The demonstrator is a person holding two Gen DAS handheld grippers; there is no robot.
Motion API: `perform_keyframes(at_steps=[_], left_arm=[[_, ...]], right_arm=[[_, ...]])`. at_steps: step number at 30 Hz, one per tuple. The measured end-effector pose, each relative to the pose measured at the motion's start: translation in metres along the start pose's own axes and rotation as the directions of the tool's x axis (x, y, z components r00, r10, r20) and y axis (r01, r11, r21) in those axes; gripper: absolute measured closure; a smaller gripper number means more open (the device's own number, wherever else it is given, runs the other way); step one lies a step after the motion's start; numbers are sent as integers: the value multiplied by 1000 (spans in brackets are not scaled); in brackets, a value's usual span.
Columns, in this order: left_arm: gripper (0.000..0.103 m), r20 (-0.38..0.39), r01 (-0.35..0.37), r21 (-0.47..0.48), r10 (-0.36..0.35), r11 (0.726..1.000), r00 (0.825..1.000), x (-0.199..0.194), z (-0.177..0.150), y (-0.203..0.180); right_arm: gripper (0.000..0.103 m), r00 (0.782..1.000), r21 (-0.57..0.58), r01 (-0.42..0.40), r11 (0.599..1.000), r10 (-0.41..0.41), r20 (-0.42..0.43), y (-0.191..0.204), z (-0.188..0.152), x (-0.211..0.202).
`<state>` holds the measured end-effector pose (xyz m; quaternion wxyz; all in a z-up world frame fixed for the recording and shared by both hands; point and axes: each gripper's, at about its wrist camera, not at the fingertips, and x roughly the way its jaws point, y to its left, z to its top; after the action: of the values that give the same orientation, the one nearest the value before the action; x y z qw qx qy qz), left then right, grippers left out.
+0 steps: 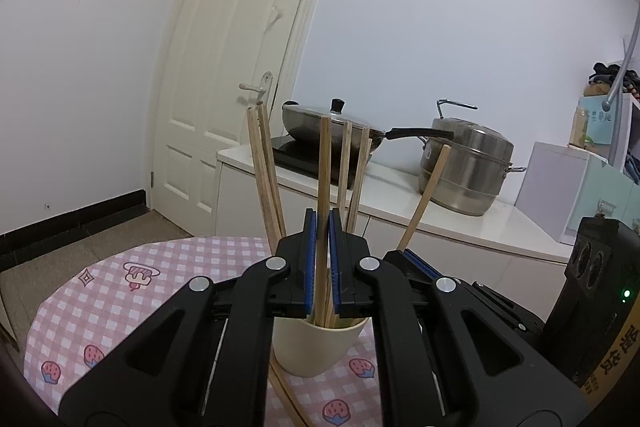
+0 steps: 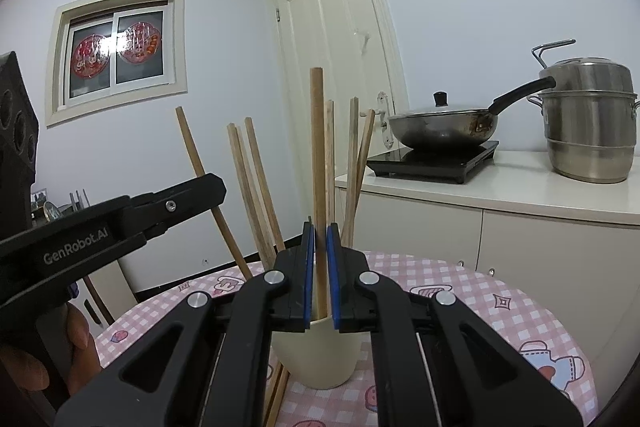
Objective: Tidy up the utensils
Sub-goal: 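Open both grippers to release the chopsticks into the cup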
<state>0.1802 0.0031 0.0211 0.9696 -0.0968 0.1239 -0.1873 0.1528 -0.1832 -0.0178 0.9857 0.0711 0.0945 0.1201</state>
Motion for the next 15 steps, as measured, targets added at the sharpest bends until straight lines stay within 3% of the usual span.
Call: perform_keyframes(at_steps=[11, 12, 13, 14, 15], left_arm=[[96, -16, -7, -14, 6, 1000, 1000, -1, 1, 0], [88, -16, -6, -15, 6, 1000, 1000, -3, 0, 1], [64, -15, -7, -16, 6, 1000, 1000, -4, 0, 1], [48, -5, -12, -20, 12, 1000, 1000, -7, 0, 1], [42, 14, -7, -18, 7, 1000, 1000, -10, -1, 0]], right_arm=[[96, 1000, 12, -6, 1000, 6, -5, -2, 1, -2], [94, 1000, 16, -8, 1000, 8, -6, -3, 1, -3], [90, 1000, 18, -8, 1000, 8, -5, -3, 1, -3], [87, 1000, 20, -8, 1000, 8, -4, -3, 0, -4], [86, 1000, 22, -9, 1000, 9, -3, -3, 0, -5]])
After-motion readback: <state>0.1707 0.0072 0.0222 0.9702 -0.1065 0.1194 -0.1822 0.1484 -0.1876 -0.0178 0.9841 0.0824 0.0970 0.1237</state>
